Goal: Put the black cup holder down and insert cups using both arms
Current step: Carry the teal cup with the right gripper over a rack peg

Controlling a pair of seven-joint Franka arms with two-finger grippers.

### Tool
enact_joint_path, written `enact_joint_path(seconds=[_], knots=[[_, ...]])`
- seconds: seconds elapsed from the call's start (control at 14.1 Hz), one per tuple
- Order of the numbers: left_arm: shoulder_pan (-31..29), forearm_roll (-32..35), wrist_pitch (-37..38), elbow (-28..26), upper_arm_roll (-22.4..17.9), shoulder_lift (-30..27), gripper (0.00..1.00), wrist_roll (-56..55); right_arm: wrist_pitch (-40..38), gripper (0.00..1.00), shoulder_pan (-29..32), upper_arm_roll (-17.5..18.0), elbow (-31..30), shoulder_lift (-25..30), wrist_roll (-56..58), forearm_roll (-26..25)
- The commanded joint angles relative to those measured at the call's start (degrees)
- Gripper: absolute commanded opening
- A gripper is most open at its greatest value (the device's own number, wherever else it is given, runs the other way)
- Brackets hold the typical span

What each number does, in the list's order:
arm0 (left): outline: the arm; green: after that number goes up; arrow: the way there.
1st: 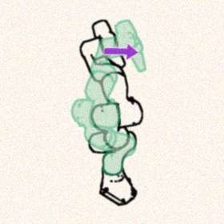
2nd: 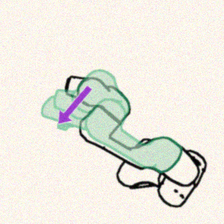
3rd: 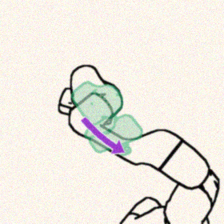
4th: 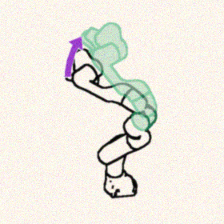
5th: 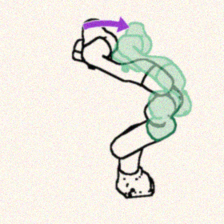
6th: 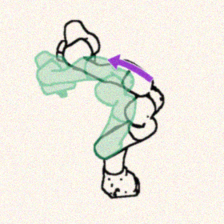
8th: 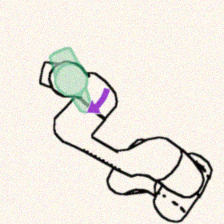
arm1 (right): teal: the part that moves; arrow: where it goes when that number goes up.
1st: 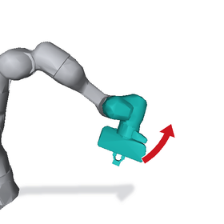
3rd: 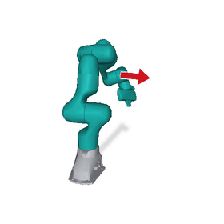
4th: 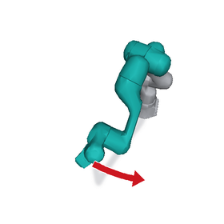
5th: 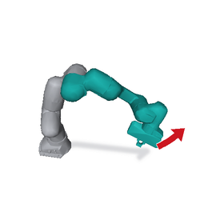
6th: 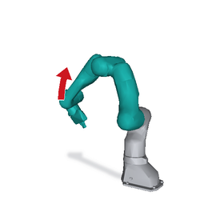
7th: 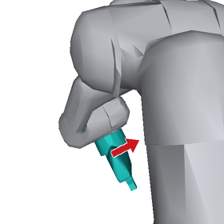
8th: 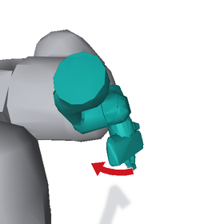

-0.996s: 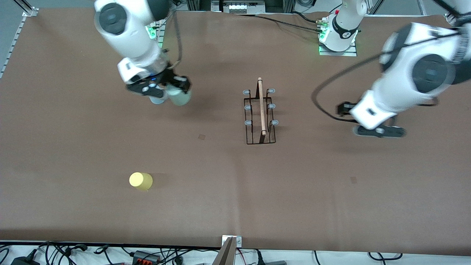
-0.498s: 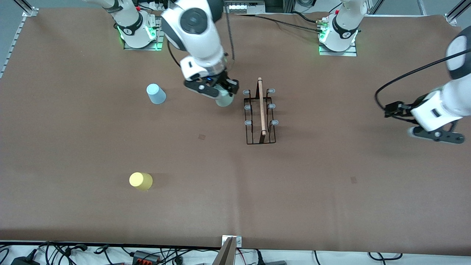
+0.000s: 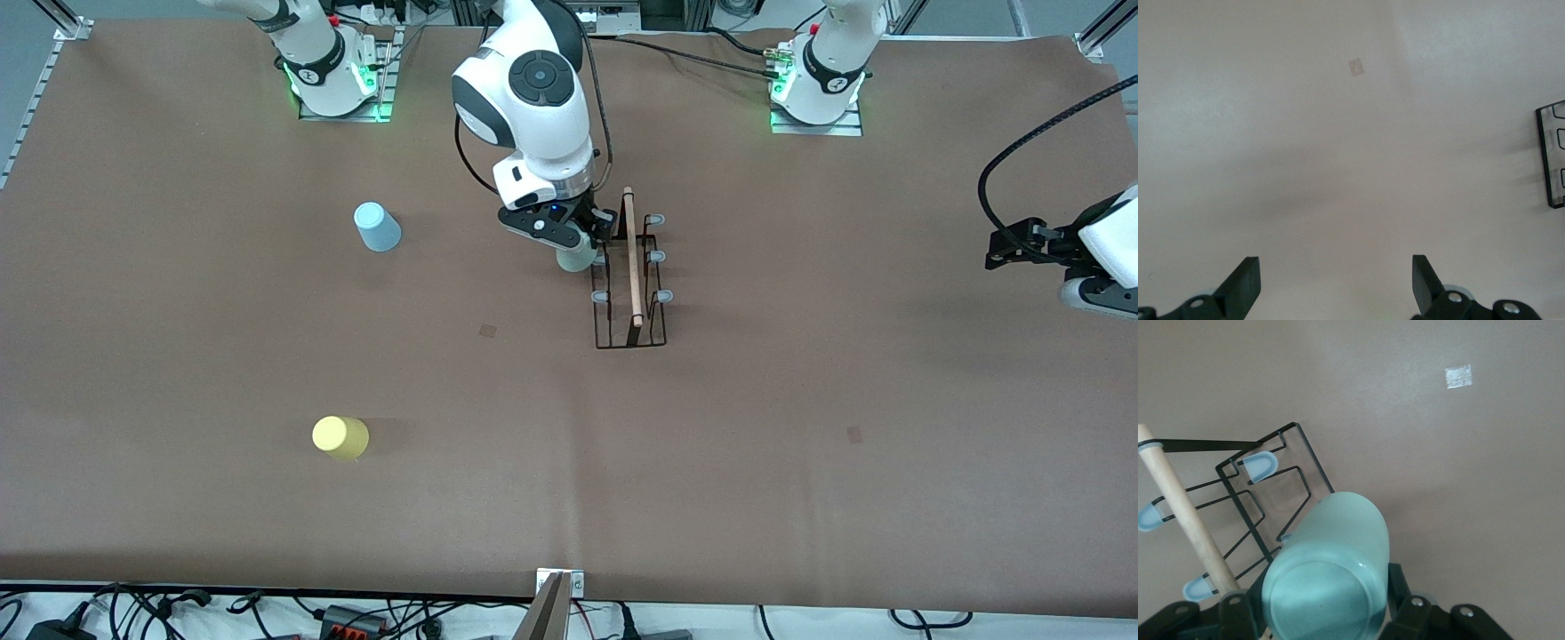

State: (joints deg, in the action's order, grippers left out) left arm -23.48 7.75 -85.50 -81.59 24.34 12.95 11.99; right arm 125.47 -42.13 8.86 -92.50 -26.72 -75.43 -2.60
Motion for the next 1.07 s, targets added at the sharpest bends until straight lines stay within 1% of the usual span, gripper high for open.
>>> enact_joint_path(seconds=[0.0, 0.07, 0.14, 0.21, 0.28, 0.36, 0.43, 0.71, 0.85, 1.0], knots=[[11.83, -2.9, 0.15, -3.12, -13.13, -3.45, 1.0, 0.85, -0.84, 0.12, -0.76, -0.43, 1.8, -0.44, -1.91, -0.66], [14.48, -4.75, -0.37, -5.48, -16.57, -5.2, 1.0, 0.67, -1.45, 0.12, -0.67, 0.1, 1.01, 0.34, -2.52, -0.66], [17.47, -6.5, -3.33, -9.42, -20.52, -7.74, 1.0, 0.67, -1.46, 0.12, -0.67, 1.23, 0.83, 0.79, -3.05, -0.57], [19.24, -6.87, -6.76, -13.81, -22.74, -10.72, 1.0, 0.67, -1.54, 0.12, -0.67, 1.59, 0.74, 0.88, -3.92, -0.57], [20.3, -6.87, -9.75, -17.51, -23.19, -13.71, 1.0, 0.76, -1.55, 0.12, -0.76, 1.68, 0.3, 1.31, -4.63, -0.65], [21.01, -6.96, -10.73, -18.77, -23.29, -15.22, 1.0, 0.67, -1.55, 0.12, -0.76, 2.12, -0.4, 1.75, -5.07, -0.66], [21.28, -6.96, -10.92, -18.87, -23.37, -15.67, 1.0, 0.58, -1.55, 0.12, -0.67, 2.99, -0.84, 2.02, -5.16, -0.66], [20.76, -6.79, -10.48, -18.08, -23.38, -15.41, 1.0, -0.29, -1.46, 0.12, -0.76, 3.53, -4.53, 3.34, -5.69, -1.18], [20.58, -6.79, -7.86, -16.68, -23.38, -15.23, 1.0, -1.0, -1.19, 0.12, -0.76, 4.32, -4.97, 3.34, -5.69, -1.36], [20.58, -6.79, -7.23, -15.88, -22.76, -15.14, 1.0, -1.09, -1.02, 0.12, -0.76, 4.49, -5.06, 3.34, -5.78, -1.36]])
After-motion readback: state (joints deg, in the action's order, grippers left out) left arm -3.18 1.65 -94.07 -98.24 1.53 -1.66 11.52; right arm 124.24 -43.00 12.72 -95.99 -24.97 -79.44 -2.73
